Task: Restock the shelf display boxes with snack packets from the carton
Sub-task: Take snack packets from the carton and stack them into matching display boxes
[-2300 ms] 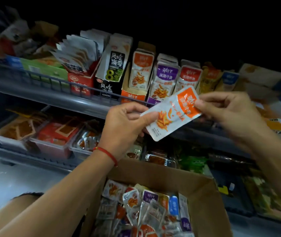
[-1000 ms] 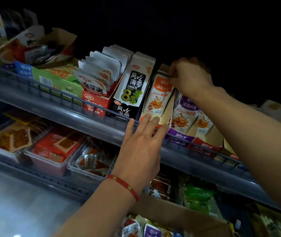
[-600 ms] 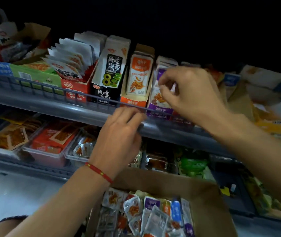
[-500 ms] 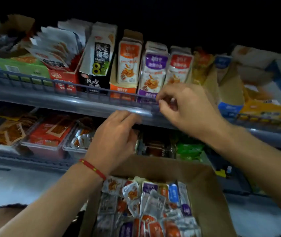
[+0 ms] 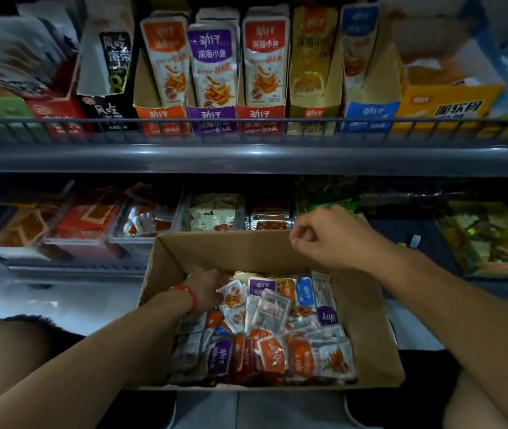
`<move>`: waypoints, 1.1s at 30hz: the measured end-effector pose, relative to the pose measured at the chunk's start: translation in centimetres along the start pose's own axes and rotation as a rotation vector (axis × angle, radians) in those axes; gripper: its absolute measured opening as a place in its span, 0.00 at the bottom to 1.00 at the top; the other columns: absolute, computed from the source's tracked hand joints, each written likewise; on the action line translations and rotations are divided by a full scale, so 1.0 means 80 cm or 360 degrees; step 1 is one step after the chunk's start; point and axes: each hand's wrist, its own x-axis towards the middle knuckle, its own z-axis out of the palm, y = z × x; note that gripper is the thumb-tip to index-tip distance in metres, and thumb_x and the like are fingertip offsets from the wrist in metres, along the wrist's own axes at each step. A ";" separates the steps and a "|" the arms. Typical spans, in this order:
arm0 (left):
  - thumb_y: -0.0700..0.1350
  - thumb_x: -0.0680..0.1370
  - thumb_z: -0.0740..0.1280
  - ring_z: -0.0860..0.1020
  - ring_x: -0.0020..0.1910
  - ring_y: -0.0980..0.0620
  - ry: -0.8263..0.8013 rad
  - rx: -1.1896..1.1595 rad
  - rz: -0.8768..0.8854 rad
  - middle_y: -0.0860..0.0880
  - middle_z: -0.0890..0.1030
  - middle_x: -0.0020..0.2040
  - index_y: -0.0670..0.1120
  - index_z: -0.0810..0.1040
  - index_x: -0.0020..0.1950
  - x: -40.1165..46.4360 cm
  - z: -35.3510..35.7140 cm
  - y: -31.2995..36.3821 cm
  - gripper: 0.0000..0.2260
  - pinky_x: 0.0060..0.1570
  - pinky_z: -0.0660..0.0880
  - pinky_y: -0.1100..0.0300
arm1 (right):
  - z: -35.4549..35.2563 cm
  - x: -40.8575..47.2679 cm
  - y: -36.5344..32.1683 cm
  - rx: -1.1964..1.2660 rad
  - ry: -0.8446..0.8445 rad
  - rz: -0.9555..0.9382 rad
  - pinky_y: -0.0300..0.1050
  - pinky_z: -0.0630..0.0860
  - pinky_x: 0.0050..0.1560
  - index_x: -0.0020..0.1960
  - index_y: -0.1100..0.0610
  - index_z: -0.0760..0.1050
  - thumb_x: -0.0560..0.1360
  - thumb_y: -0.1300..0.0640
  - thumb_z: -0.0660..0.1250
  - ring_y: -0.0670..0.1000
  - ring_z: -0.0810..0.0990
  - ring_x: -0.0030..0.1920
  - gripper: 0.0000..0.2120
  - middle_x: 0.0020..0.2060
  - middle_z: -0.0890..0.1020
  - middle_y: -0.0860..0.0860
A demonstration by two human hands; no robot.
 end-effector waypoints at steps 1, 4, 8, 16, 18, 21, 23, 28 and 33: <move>0.44 0.76 0.69 0.78 0.63 0.45 0.0011 -0.0062 -0.0026 0.45 0.81 0.63 0.47 0.80 0.63 0.005 0.004 0.000 0.16 0.61 0.74 0.56 | 0.000 0.001 0.001 0.0014 0.0008 -0.0003 0.45 0.81 0.48 0.53 0.47 0.82 0.80 0.52 0.68 0.40 0.80 0.42 0.05 0.40 0.82 0.41; 0.41 0.76 0.70 0.80 0.59 0.49 0.0051 -0.0301 -0.0120 0.47 0.83 0.60 0.45 0.82 0.61 0.010 0.007 0.012 0.14 0.55 0.73 0.61 | 0.002 0.004 0.006 0.0036 0.0010 0.0000 0.43 0.79 0.46 0.52 0.48 0.83 0.79 0.52 0.69 0.41 0.80 0.41 0.05 0.38 0.81 0.41; 0.36 0.75 0.71 0.82 0.52 0.48 0.0037 -0.0622 -0.0225 0.47 0.85 0.50 0.49 0.84 0.46 0.008 -0.006 0.023 0.08 0.50 0.76 0.61 | 0.006 0.007 0.010 0.0062 -0.0048 -0.0003 0.39 0.73 0.41 0.53 0.49 0.82 0.80 0.53 0.68 0.41 0.78 0.40 0.05 0.38 0.78 0.40; 0.31 0.78 0.67 0.79 0.40 0.42 0.0366 -0.1586 -0.0156 0.38 0.85 0.45 0.38 0.79 0.51 -0.071 -0.114 0.028 0.05 0.32 0.76 0.56 | -0.006 0.005 0.012 0.0094 -0.0207 0.0007 0.43 0.78 0.49 0.56 0.50 0.82 0.80 0.49 0.68 0.44 0.81 0.47 0.08 0.46 0.82 0.44; 0.31 0.78 0.68 0.80 0.41 0.45 0.0399 -0.1866 -0.0066 0.37 0.85 0.46 0.37 0.79 0.53 -0.091 -0.129 0.034 0.05 0.30 0.76 0.62 | -0.011 0.002 0.011 0.0188 -0.0239 0.0047 0.44 0.80 0.49 0.56 0.50 0.81 0.80 0.46 0.69 0.45 0.83 0.46 0.10 0.47 0.83 0.45; 0.32 0.78 0.68 0.84 0.41 0.52 0.0378 -0.2153 0.0035 0.40 0.86 0.47 0.39 0.79 0.52 -0.107 -0.140 0.046 0.06 0.32 0.78 0.64 | -0.015 -0.003 0.006 0.0499 -0.0240 0.0113 0.47 0.83 0.47 0.55 0.51 0.79 0.79 0.47 0.69 0.47 0.86 0.40 0.09 0.44 0.86 0.47; 0.32 0.77 0.68 0.84 0.42 0.51 0.0360 -0.2294 0.0054 0.41 0.86 0.47 0.41 0.80 0.53 -0.113 -0.144 0.051 0.07 0.35 0.79 0.63 | -0.018 -0.005 0.004 0.0815 -0.0134 0.0157 0.50 0.84 0.47 0.53 0.54 0.79 0.80 0.52 0.69 0.48 0.87 0.40 0.05 0.43 0.87 0.49; 0.35 0.73 0.70 0.86 0.47 0.49 0.0333 -0.2522 0.0126 0.41 0.86 0.51 0.40 0.81 0.57 -0.125 -0.160 0.056 0.13 0.44 0.83 0.60 | -0.034 -0.013 -0.007 0.1198 0.0199 0.0219 0.41 0.80 0.41 0.54 0.55 0.81 0.80 0.56 0.69 0.47 0.84 0.38 0.05 0.40 0.87 0.50; 0.33 0.74 0.70 0.85 0.50 0.45 0.0462 -0.2595 0.0318 0.39 0.86 0.51 0.38 0.80 0.58 -0.133 -0.176 0.070 0.12 0.47 0.82 0.57 | -0.060 -0.016 -0.018 0.1188 0.0597 0.0155 0.40 0.79 0.38 0.51 0.52 0.82 0.79 0.56 0.70 0.45 0.82 0.36 0.03 0.38 0.86 0.48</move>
